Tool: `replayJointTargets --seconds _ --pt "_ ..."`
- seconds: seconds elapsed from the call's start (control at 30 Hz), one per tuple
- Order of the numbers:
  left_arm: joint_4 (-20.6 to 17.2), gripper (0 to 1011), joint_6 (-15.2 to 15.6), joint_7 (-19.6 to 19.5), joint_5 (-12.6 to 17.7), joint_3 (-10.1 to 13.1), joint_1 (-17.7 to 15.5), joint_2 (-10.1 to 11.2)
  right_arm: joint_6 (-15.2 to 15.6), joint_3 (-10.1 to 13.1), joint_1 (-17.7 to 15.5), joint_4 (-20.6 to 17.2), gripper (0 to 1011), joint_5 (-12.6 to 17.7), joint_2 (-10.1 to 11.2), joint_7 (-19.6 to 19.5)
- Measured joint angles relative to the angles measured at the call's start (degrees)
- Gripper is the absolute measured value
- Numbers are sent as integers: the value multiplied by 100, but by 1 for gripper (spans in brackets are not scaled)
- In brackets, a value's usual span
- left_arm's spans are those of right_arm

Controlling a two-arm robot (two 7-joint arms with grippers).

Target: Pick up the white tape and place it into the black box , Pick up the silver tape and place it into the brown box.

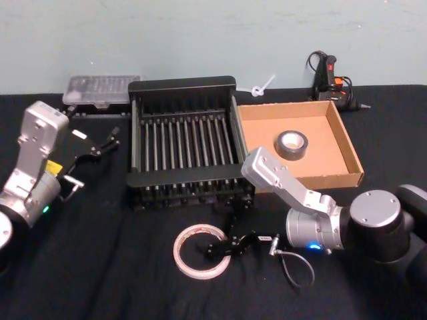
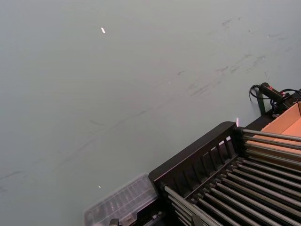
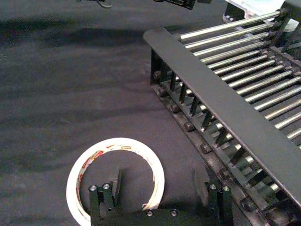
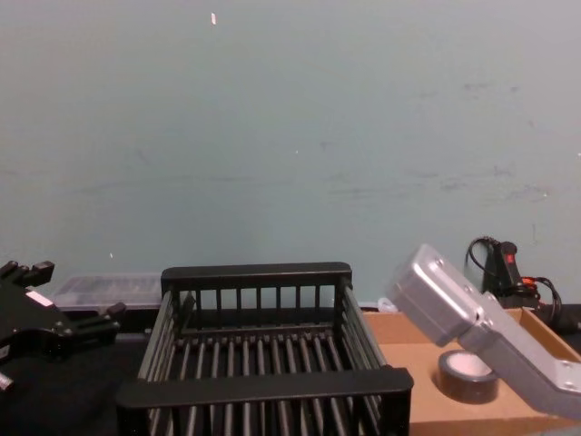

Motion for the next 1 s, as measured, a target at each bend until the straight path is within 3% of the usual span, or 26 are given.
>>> replayJointTargets --seconds 1.0 --pt "0 1001 0 0 0 0 1 0 115 -36 21 6 1002 -67 -9 27"
